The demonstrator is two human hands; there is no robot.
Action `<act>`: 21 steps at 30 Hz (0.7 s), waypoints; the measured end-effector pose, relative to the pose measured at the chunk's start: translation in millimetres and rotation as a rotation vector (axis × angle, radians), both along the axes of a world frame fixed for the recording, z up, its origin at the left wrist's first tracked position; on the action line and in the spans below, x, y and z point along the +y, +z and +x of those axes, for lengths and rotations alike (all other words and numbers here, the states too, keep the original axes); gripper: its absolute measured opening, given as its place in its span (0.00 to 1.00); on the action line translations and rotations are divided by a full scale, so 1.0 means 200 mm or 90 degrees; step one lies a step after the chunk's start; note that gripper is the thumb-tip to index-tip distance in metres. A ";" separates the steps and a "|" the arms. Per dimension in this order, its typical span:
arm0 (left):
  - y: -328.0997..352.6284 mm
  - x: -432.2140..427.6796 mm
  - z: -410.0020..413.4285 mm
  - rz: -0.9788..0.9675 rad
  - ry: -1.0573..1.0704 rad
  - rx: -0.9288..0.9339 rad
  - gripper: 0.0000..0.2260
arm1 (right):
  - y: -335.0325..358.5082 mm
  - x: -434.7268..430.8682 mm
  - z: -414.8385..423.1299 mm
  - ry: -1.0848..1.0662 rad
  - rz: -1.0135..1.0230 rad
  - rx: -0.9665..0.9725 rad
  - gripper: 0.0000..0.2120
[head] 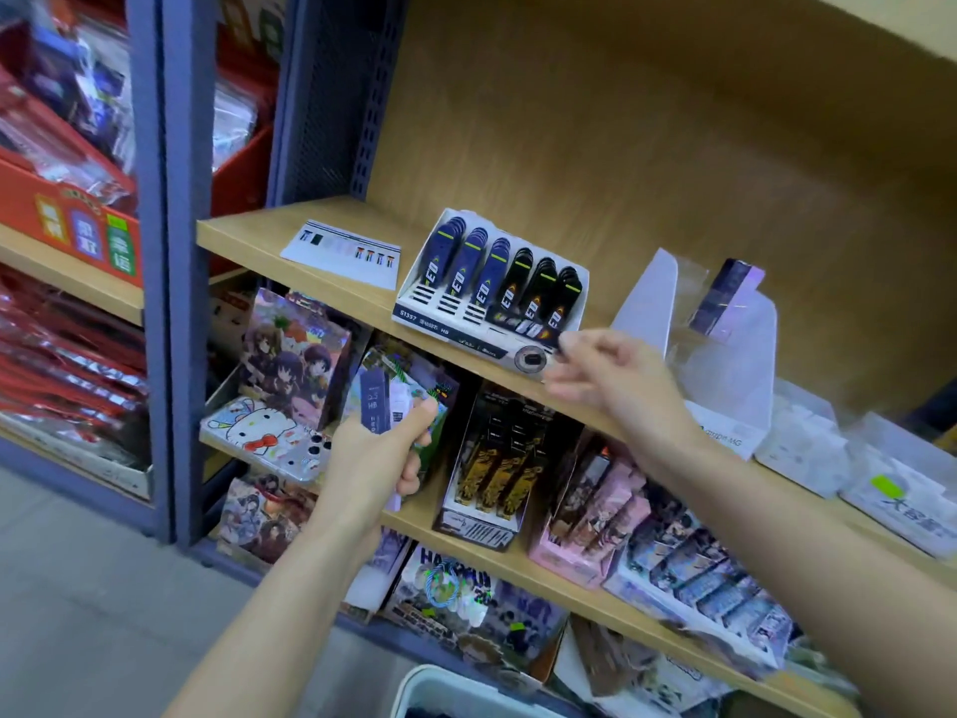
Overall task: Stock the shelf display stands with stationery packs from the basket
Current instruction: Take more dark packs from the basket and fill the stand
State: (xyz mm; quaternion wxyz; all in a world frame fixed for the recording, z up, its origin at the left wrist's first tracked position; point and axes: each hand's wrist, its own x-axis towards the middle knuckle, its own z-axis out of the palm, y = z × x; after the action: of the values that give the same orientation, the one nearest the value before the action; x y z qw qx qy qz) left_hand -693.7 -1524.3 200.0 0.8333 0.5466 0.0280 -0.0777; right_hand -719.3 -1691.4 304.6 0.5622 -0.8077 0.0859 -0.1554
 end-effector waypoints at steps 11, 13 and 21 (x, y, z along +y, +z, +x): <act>-0.03 -0.02 0.01 0.047 -0.082 0.018 0.05 | 0.20 -0.10 0.32 -0.048 -0.451 -0.141 0.04; -0.04 -0.01 0.01 0.038 -0.080 0.020 0.06 | 0.20 -0.10 0.35 -0.023 -0.549 -0.130 0.05; -0.07 -0.01 0.02 -0.002 -0.067 0.026 0.09 | 0.23 -0.10 0.45 0.060 -0.697 -0.083 0.08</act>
State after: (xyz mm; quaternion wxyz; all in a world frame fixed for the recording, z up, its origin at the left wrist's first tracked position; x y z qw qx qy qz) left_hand -689.1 -1525.6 187.0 0.8283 0.5441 0.0162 -0.1328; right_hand -629.7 -1712.3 349.9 0.0710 -0.9737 -0.0789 -0.2017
